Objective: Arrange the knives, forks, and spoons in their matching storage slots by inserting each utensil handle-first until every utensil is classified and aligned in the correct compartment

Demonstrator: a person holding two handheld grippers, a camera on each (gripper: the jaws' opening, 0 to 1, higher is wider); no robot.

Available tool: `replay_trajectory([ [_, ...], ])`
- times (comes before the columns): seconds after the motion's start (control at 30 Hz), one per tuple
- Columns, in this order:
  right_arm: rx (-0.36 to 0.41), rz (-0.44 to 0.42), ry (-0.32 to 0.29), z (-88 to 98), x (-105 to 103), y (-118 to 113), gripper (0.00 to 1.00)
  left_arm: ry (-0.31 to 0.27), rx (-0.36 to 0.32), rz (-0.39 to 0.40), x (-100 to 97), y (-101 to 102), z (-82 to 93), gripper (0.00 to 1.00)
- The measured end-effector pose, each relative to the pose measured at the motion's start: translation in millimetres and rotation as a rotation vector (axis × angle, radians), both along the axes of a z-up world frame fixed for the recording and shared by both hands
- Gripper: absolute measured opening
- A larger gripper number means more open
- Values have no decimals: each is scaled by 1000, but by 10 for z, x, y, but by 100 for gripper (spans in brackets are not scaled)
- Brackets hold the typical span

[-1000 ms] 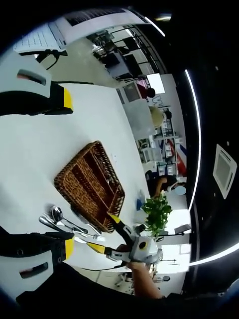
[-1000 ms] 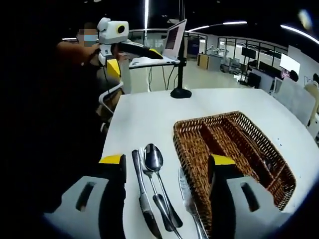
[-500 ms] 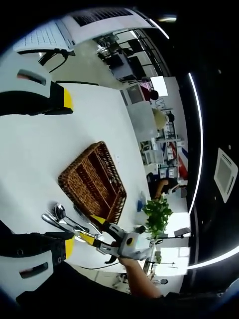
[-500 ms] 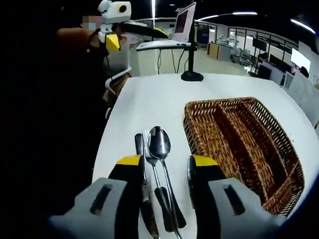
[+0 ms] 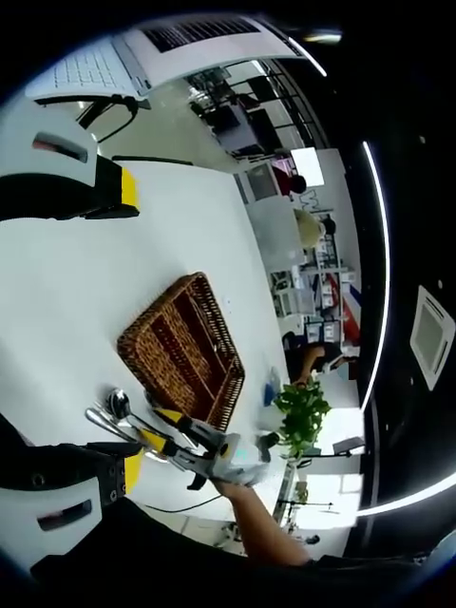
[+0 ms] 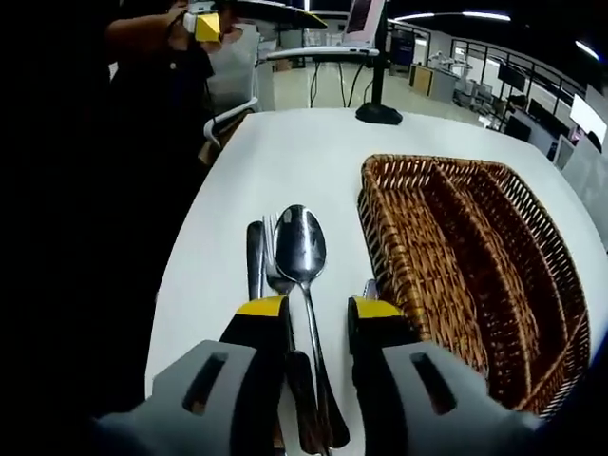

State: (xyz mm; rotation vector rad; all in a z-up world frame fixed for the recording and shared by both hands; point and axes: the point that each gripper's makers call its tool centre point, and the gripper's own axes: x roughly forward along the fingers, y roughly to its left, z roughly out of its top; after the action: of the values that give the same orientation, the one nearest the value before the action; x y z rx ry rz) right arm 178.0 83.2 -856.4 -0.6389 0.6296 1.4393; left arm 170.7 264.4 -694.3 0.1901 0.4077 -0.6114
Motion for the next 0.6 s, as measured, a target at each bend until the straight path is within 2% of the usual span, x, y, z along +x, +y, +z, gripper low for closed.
replay_trajectory([
  [0.27, -27, 44, 13, -138, -25, 13, 17, 2, 3, 17, -32, 49, 0, 100],
  [0.43, -58, 80, -14, -200, -27, -1, 11, 7, 0, 22, -50, 62, -20, 100],
  [0.47, -30, 81, -13, -178, -34, 35, 10, 6, -3, 23, -50, 62, -16, 100],
  [0.6, -36, 79, -6, -166, -26, 31, 7, 5, -4, 23, -44, 60, -15, 100],
])
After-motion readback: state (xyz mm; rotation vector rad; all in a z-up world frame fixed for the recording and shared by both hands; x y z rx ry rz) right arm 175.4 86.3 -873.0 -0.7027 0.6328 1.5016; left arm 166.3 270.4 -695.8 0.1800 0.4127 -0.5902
